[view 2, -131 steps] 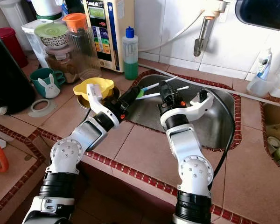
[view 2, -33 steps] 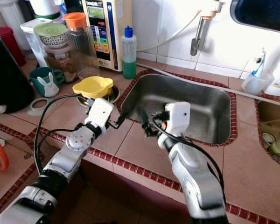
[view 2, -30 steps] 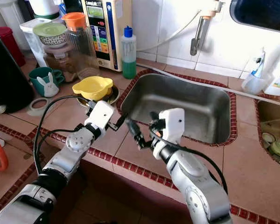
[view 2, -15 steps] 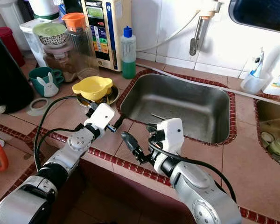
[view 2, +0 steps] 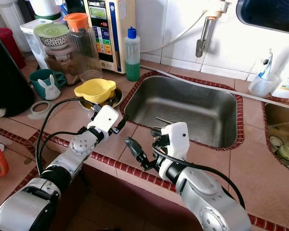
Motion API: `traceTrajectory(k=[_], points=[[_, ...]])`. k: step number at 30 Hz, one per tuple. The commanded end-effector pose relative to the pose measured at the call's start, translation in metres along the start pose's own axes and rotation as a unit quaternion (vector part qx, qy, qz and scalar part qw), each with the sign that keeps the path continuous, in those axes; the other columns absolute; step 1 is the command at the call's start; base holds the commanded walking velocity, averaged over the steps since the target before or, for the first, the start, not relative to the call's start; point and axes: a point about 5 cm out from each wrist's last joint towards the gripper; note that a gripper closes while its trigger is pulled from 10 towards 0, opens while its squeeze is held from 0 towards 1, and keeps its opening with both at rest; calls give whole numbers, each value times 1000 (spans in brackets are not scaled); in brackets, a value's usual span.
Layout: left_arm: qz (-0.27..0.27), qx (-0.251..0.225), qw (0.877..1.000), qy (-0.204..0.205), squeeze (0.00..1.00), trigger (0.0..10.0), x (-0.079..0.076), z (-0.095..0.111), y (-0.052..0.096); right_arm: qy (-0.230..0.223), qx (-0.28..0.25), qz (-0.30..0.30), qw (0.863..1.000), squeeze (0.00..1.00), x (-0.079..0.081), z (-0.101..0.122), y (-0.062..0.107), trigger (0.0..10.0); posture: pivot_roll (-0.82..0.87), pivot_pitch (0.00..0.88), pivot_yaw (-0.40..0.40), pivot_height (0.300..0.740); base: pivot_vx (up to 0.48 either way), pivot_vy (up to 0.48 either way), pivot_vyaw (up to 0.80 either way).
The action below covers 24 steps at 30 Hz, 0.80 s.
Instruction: Kitchen organization
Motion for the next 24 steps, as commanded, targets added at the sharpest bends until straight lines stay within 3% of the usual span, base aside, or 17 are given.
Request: traceTrajectory(k=[1, 17, 24], points=[[-5, -2, 1000, 0, 0, 0, 1, 2, -2, 10, -4, -2, 1000, 0, 0, 4, 1, 10000, 21, 34, 22, 740, 0, 0, 0], [4, -14, 1000, -1, 0, 0, 4, 5, -2, 11, -3, -10, 1000, 0, -2, 4, -1, 10000, 25, 32, 22, 740, 0, 0, 0], [30, -42, 998, -22, 0, 0, 12, 13, -1, 10, -6, -11, 1000, 0, -2, 4, -3, 10000, 28, 33, 23, 740, 0, 0, 0]])
Point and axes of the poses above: a point about 5 cm out from each wrist's last joint towards the gripper, its own y axis pointing back from the gripper into the wrist, its own z axis along the axis of the wrist's last joint, x = y × z, and after that the axes turned 13 degrees about y, right-handed
